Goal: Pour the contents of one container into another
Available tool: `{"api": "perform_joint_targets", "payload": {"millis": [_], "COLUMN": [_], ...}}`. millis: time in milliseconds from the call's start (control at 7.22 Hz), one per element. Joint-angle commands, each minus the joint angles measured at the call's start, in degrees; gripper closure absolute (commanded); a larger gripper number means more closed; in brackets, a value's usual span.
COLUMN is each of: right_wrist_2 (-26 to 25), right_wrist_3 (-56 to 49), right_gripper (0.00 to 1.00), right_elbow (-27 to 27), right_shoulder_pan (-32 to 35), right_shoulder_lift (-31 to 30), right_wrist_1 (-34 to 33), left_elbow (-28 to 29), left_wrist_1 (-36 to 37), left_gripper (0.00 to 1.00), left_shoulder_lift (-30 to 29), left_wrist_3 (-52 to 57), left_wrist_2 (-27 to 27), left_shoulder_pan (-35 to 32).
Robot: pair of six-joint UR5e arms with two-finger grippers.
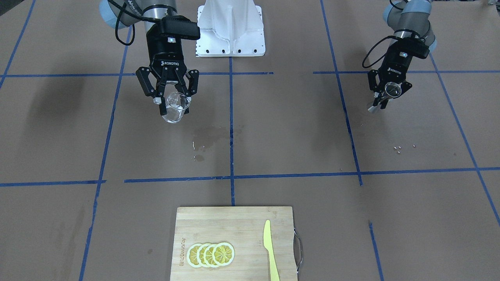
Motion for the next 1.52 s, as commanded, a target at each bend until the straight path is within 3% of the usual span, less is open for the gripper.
{"api": "perform_joint_targets", "payload": {"millis": [0, 693, 1386], "right_wrist_2": [-0.05, -0.05, -0.05], "right_wrist_3": [0.00, 0.00, 0.09], "right_gripper": [1.00, 1.00, 1.00], "right_elbow": [0.00, 0.00, 0.00], "right_shoulder_pan": [0.00, 0.00, 0.00], "right_shoulder_lift": [-0.07, 0.02, 0.02], "right_wrist_1": [0.00, 0.00, 0.00], "left_elbow": [1.62, 5.32, 5.93], "left_wrist_1": [0.26, 0.79, 1.49], "left_gripper": [1.00, 1.00, 1.00], "left_shoulder_lift": [-0.02, -2.48, -5.11], "left_wrist_3": [-1.23, -4.74, -3.87], "left_wrist_2": [7.34, 19.04, 18.97], "left_shoulder_pan": [4.22, 11.53, 12.07]}}
